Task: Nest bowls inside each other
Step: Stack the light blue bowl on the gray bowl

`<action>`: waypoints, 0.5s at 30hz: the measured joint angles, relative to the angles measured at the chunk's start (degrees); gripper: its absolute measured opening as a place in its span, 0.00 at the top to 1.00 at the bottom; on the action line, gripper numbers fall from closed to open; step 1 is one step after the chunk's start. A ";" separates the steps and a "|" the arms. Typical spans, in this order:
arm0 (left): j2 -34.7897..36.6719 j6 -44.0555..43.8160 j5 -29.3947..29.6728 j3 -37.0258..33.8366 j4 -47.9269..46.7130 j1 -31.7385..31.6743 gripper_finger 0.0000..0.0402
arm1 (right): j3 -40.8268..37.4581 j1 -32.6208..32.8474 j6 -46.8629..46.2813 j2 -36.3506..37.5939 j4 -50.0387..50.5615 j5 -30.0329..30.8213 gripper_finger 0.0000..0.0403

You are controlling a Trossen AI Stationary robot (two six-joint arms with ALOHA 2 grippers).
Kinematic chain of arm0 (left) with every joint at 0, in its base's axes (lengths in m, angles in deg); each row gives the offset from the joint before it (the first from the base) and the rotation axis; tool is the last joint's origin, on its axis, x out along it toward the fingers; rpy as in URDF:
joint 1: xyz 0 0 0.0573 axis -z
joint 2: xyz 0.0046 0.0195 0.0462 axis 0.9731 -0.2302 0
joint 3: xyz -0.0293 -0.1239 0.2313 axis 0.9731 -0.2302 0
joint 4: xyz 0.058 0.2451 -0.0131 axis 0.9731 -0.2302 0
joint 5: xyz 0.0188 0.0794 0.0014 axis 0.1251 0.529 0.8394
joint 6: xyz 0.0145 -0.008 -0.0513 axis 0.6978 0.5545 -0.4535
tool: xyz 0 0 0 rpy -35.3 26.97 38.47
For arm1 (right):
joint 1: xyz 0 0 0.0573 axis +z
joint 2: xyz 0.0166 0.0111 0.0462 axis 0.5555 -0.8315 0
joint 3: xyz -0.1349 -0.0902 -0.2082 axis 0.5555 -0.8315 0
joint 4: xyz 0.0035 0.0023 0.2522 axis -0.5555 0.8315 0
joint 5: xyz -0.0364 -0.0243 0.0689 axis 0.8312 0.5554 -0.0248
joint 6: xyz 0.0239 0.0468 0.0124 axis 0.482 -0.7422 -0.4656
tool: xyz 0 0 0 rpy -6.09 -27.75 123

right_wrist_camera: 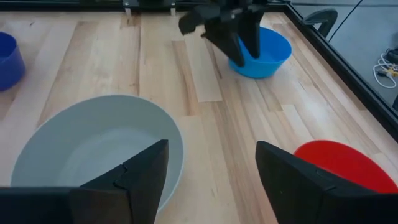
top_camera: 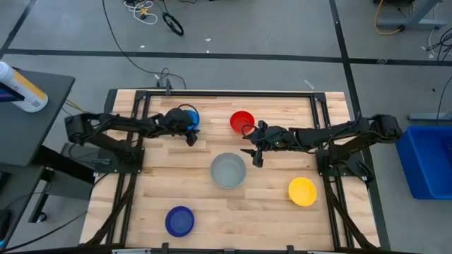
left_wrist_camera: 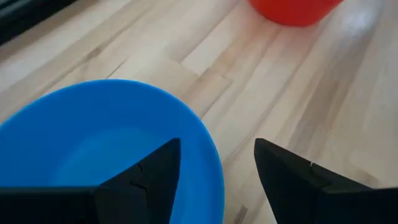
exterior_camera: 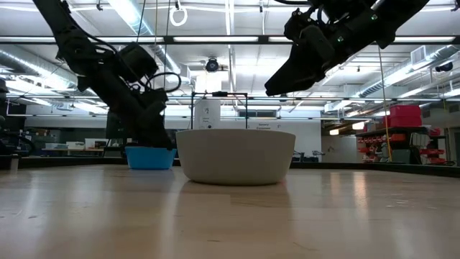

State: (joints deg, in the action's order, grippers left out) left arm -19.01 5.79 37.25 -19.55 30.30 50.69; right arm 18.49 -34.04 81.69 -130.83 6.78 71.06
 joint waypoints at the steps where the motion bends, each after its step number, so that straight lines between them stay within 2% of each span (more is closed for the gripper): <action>1: -1.07 -0.01 0.01 0.54 0.06 0.01 0.47 | 0.00 0.00 0.00 0.00 0.02 0.01 0.37; 7: -5.02 0.51 -0.01 3.66 -0.26 0.13 0.47 | 0.00 0.00 -0.20 0.00 0.08 -0.01 0.36; 15: -5.14 1.47 -0.47 5.61 -2.34 0.13 0.47 | 0.00 0.00 -0.48 0.00 0.74 -0.48 0.39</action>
State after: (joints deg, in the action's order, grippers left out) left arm -24.15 7.27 36.77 -13.94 27.96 50.82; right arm 18.49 -34.04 81.21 -130.83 7.52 70.58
